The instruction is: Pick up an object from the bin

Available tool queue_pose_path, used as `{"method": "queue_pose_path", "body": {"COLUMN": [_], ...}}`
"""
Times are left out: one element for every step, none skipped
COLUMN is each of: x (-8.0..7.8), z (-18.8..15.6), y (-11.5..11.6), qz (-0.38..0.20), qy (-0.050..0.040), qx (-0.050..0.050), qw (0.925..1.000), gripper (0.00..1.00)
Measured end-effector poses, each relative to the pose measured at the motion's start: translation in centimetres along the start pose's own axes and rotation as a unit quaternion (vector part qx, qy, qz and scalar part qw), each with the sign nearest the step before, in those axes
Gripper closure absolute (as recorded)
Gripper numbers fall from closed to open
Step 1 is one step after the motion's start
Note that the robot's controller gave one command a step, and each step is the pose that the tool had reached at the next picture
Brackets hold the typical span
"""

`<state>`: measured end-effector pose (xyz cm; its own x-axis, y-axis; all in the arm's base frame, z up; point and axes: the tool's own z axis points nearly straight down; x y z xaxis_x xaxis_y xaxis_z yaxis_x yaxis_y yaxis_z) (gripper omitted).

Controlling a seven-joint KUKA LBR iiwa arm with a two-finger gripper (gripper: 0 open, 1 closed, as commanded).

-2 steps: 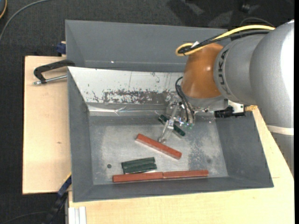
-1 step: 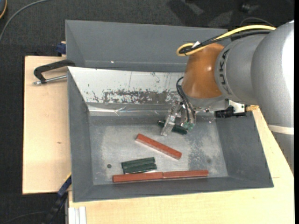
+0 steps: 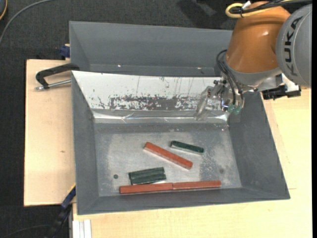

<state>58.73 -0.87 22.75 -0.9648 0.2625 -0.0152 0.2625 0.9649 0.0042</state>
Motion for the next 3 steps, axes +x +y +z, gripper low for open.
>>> {"method": "queue_pose_path", "body": {"x": [0.2,2.4,2.2], "z": [0.5,16.1,15.6], "y": [0.0,-1.9,-1.8], "qz": [-0.001,-0.048,-0.048], "qy": [0.0046,0.0109,0.0069], "qx": [0.001,0.002,0.001], "qw": [1.0000,0.9988,0.9988], "gripper": [0.00,0.00,1.00]}}
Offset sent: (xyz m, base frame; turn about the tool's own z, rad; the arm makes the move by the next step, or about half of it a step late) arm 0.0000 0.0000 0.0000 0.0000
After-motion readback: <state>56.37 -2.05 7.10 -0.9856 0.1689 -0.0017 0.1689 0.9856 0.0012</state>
